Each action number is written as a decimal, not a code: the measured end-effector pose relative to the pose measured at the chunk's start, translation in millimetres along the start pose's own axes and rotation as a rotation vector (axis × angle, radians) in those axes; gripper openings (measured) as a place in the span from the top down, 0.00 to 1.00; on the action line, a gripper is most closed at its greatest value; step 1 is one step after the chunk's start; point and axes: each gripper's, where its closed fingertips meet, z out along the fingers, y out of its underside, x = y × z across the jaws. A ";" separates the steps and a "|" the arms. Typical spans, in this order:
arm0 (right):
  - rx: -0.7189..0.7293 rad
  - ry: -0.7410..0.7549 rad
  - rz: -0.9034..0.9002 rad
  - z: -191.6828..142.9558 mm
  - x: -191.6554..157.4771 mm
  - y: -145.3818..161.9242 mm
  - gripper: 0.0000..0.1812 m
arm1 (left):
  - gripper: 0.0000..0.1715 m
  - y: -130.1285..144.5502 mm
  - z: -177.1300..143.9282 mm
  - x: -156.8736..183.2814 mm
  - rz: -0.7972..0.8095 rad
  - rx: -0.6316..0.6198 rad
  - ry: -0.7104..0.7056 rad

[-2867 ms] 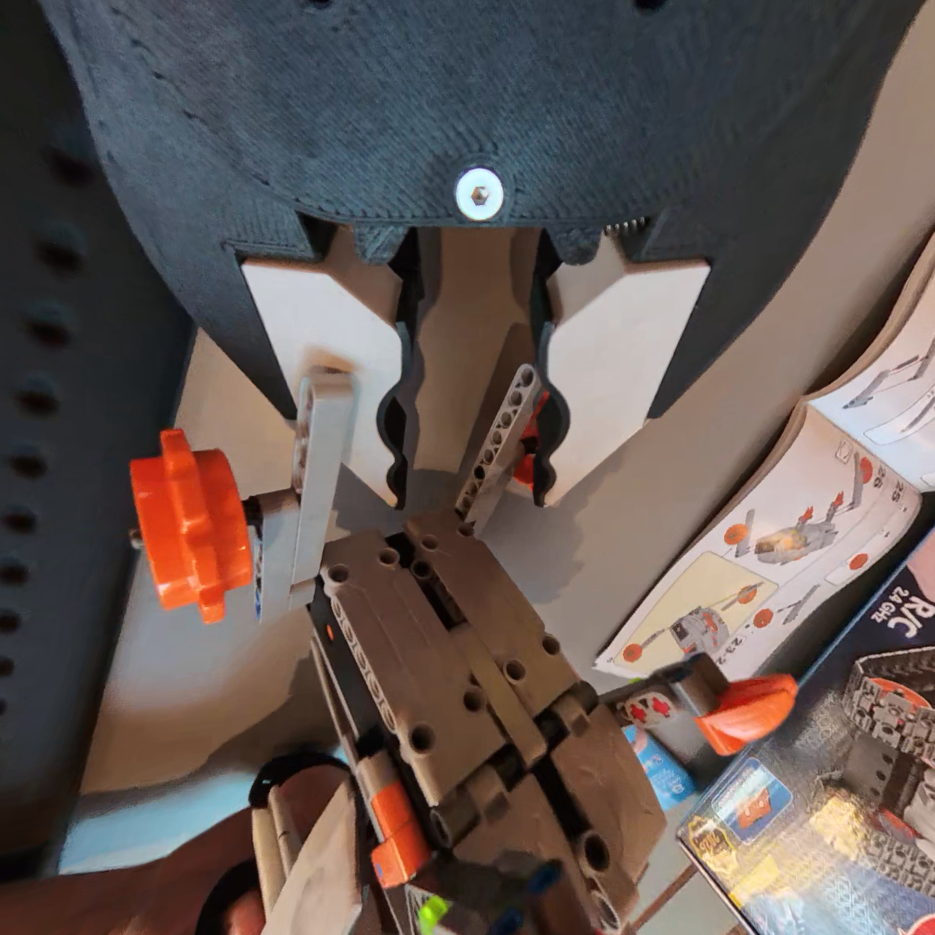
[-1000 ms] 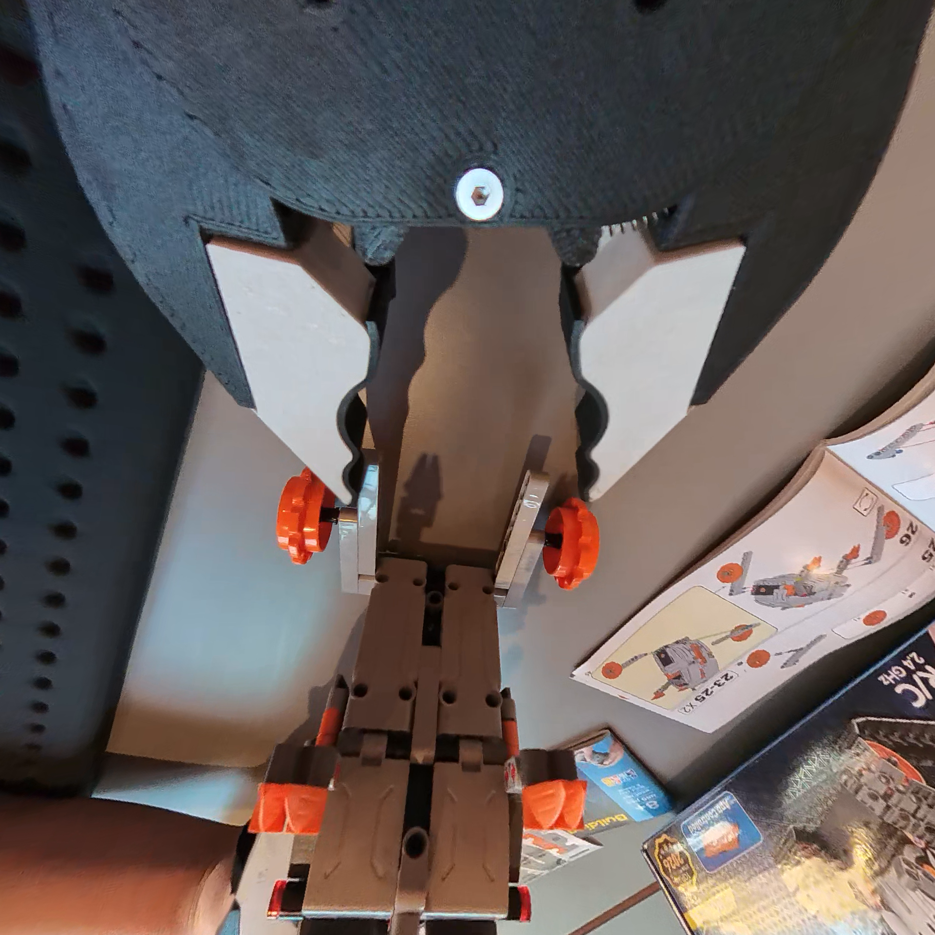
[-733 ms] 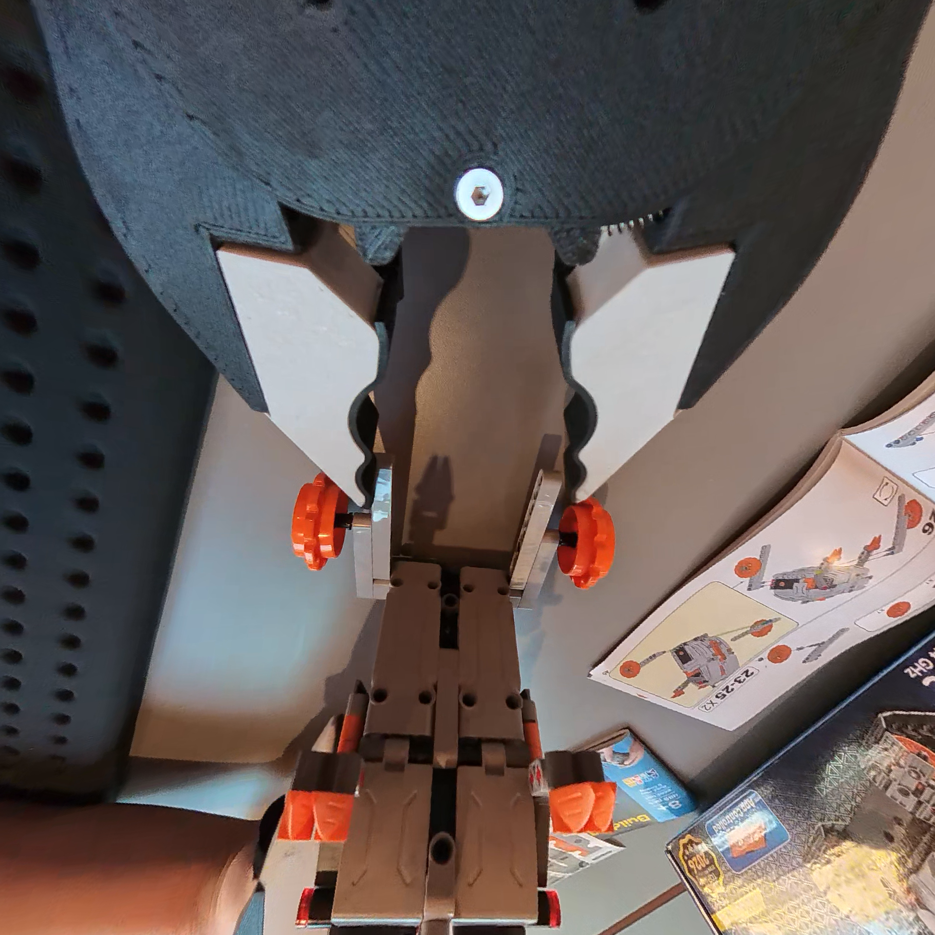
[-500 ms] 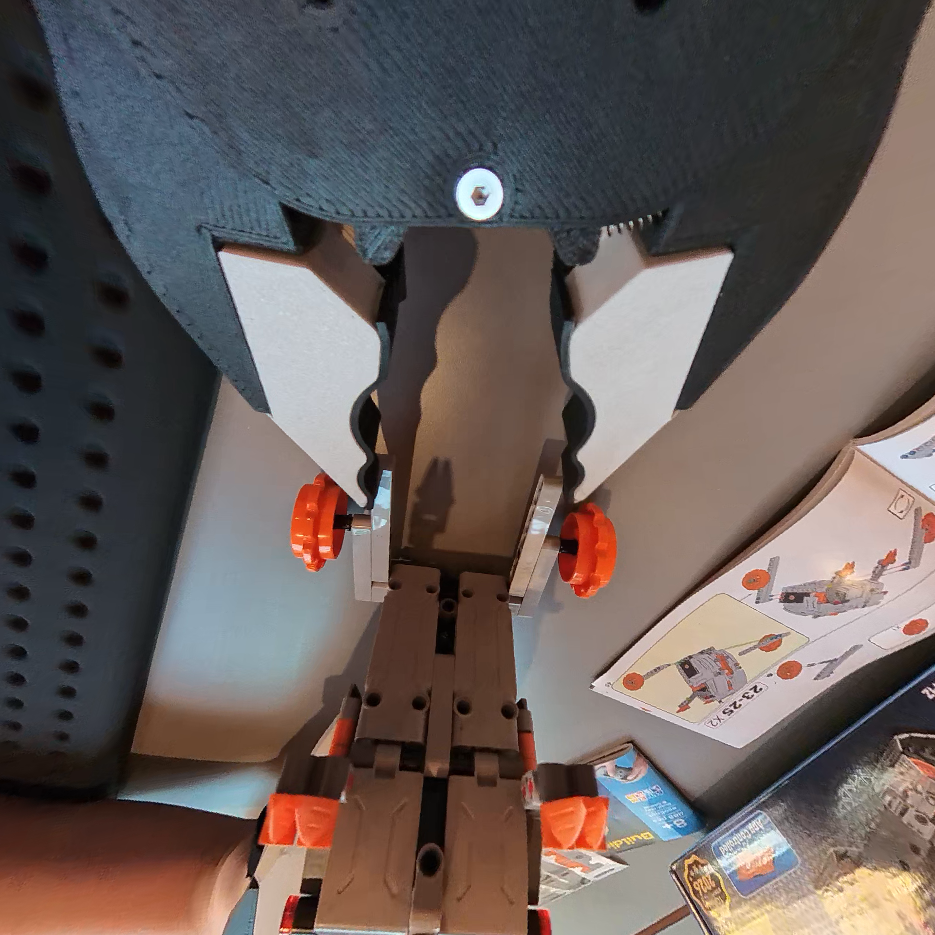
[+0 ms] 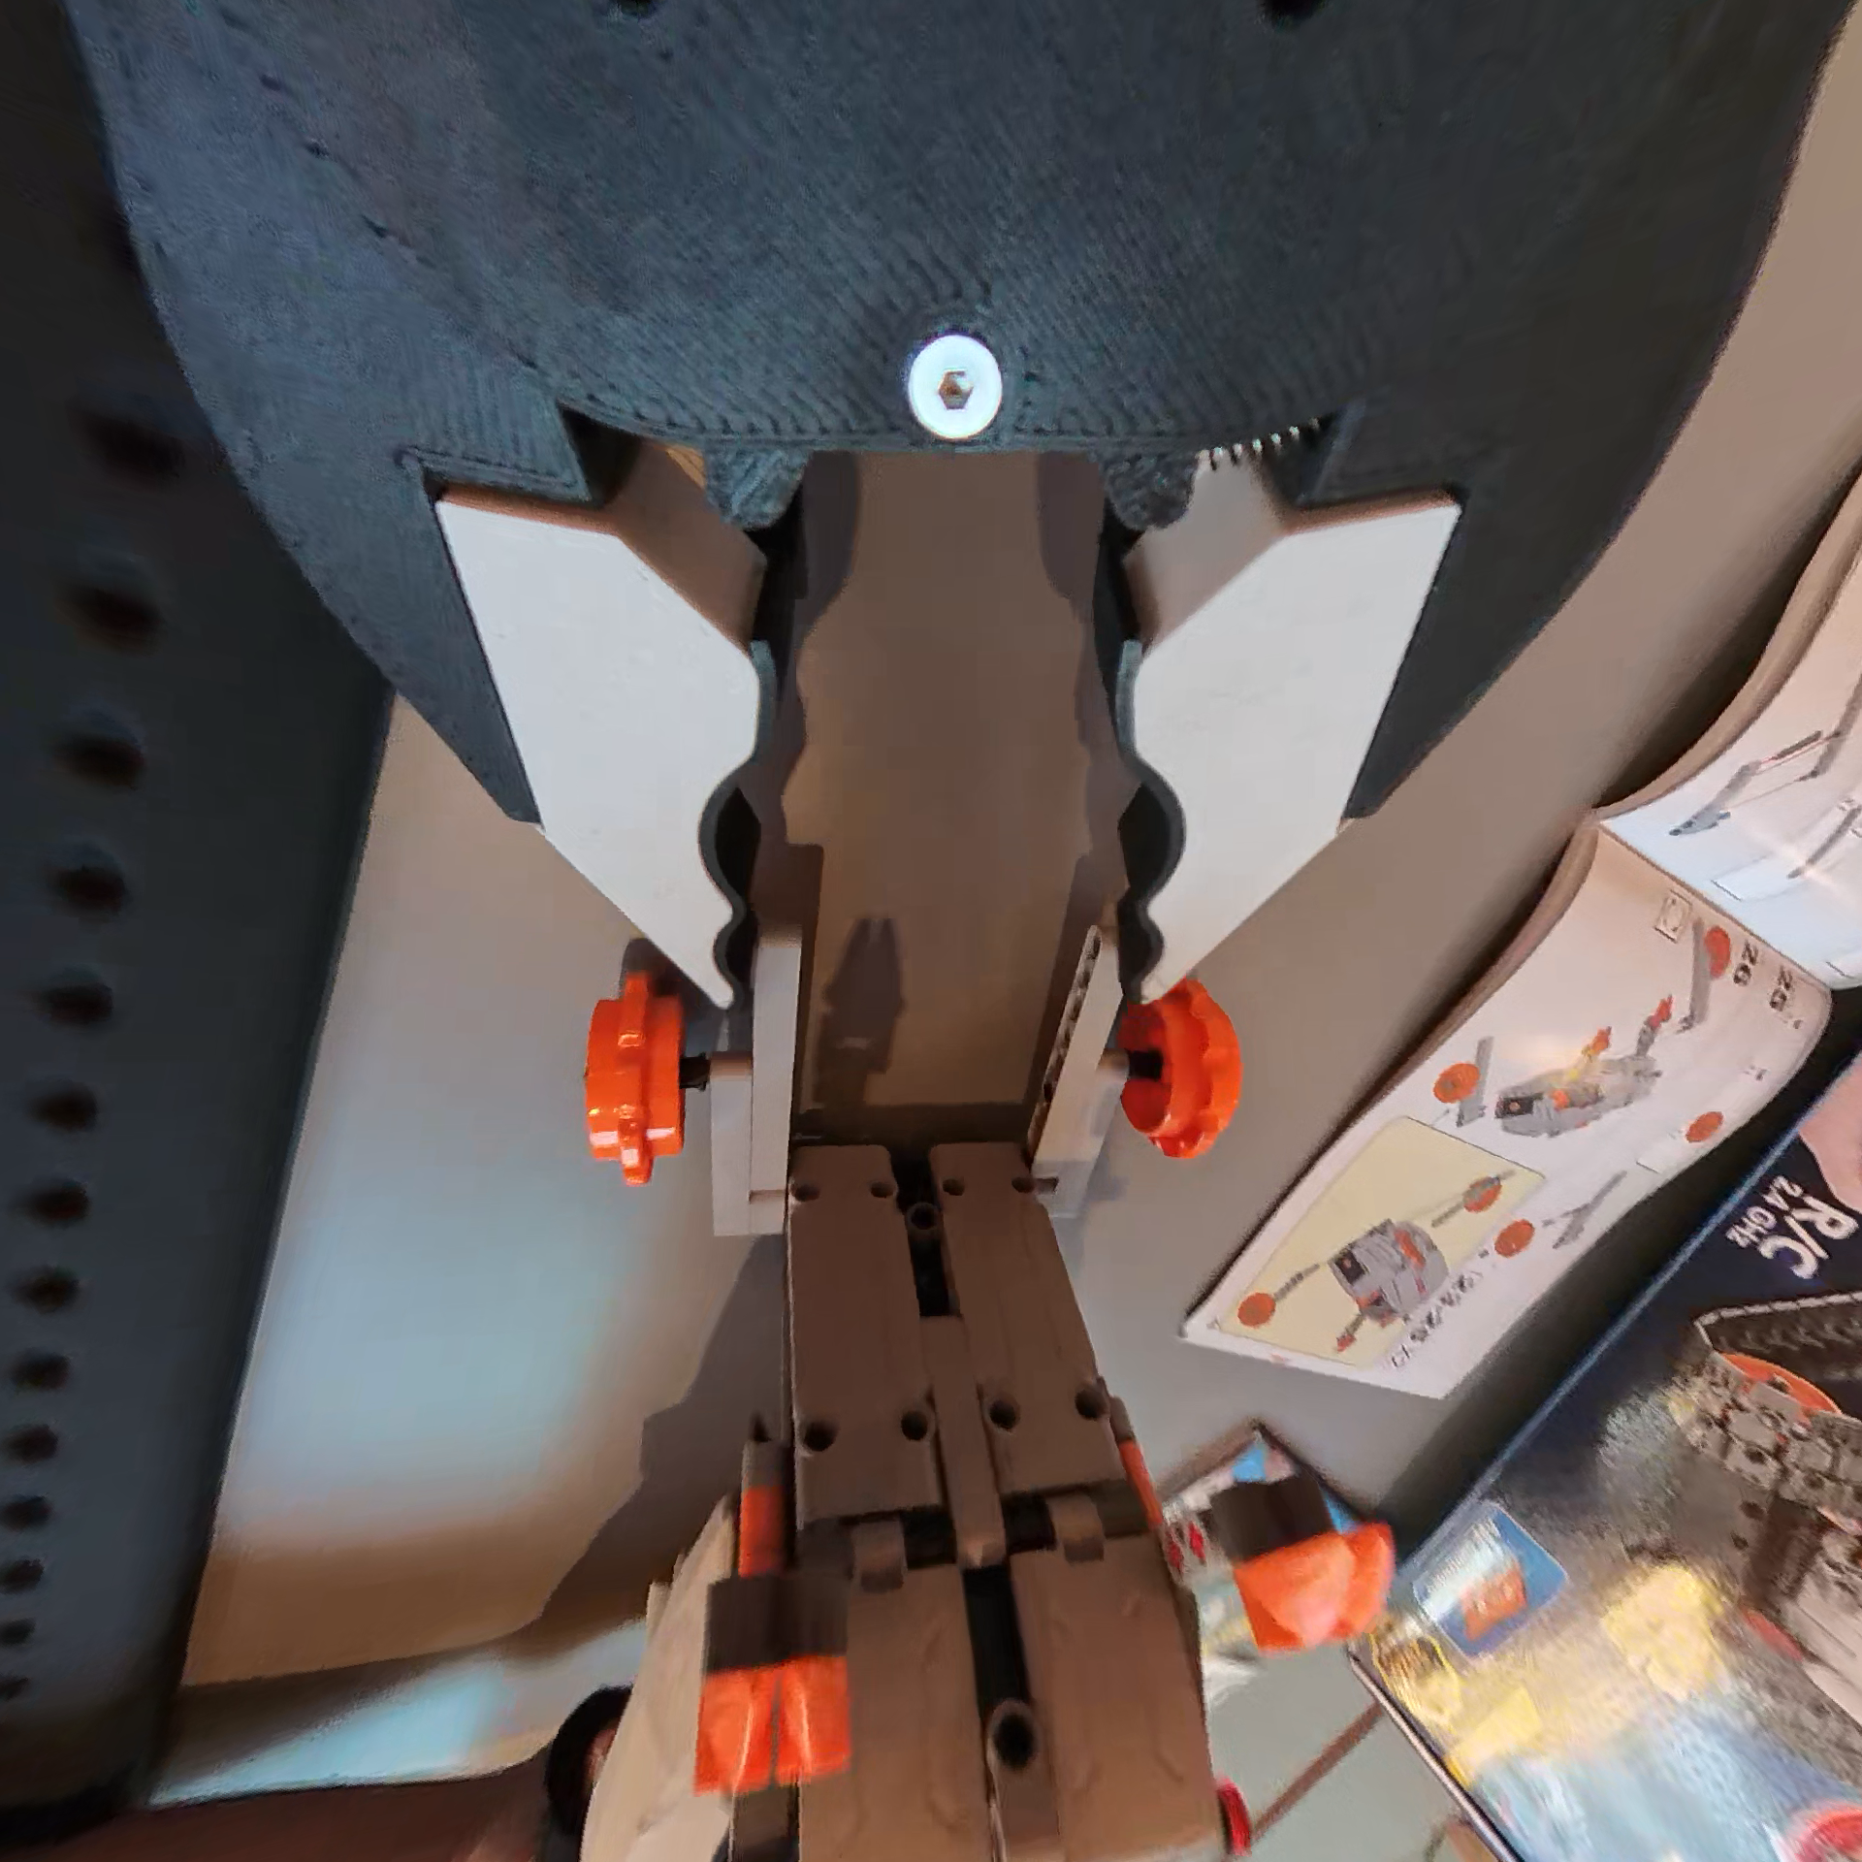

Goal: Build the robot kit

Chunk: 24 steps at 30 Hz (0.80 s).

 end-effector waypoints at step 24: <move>-0.020 -0.005 0.005 -0.6 -1.9 3.0 0.57 | 0.61 -3.4 -4.0 -7.6 -0.185 0.028 0.020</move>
